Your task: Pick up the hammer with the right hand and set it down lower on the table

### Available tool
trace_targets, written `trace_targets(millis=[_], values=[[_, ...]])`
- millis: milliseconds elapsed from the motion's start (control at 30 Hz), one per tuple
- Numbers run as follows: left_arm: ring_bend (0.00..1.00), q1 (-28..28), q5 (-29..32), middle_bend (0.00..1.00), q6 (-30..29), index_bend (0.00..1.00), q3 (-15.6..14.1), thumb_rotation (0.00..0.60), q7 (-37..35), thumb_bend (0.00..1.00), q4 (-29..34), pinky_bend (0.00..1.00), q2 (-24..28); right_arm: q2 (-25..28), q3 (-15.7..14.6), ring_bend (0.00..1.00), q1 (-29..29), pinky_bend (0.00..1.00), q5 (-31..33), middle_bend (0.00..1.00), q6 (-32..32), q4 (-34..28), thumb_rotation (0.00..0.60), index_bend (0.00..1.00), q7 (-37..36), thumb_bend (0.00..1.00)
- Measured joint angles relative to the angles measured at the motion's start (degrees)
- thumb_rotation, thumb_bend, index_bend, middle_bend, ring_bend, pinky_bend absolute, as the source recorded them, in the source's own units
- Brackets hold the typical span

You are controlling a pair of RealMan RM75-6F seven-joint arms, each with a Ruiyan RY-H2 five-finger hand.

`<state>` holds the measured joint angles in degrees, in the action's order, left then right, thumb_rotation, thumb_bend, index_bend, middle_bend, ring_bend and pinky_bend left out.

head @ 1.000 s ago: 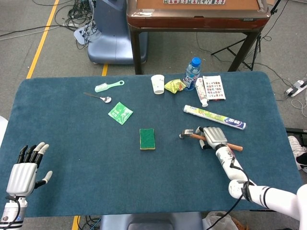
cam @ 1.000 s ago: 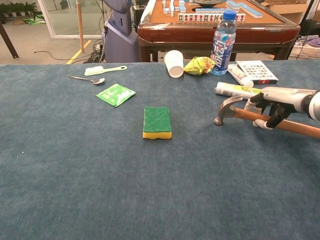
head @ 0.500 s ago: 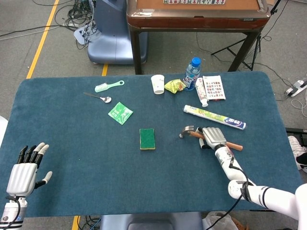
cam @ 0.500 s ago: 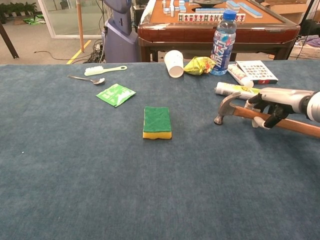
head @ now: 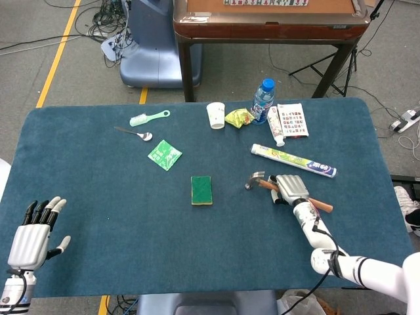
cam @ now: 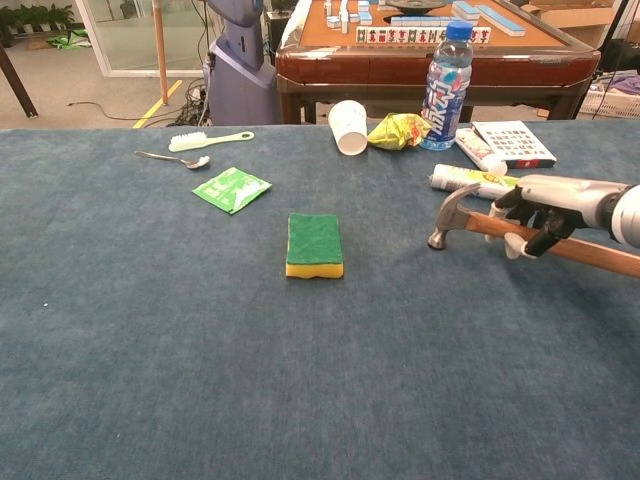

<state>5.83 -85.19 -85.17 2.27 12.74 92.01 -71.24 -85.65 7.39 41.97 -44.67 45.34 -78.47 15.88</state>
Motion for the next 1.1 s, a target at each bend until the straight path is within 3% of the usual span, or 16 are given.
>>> trace_targets(millis=[433,900,1100], values=[[0.05,0.0,0.6,0.1,0.8,0.11,-0.2,0.6,0.0,0.22,0.5,0.0,0.6,-1.9,1.5,0.47,-1.7,0.34,-6.1,0.66,4.0,1.3,0.6,0.57,-4.5,0.6],[0.05,0.2,1.1,0.09,1.4,0.11,-0.3,0.6,0.3,0.22,1.4,0.0,1.1,-3.4,2.5,0.61,-4.1,0.5,-16.9,0.78,9.3,1.9,0.6,0.7,-11.8,0.6],[0.05,0.1,1.1,0.09,1.3,0.11,-0.3,0.6,0.4,0.22,1.9,0.0,1.4,-3.6,2.9,0.64,-4.7,0.59,-20.2,0.79,10.3,2.2,0.6,0.7,-14.5,0.61]])
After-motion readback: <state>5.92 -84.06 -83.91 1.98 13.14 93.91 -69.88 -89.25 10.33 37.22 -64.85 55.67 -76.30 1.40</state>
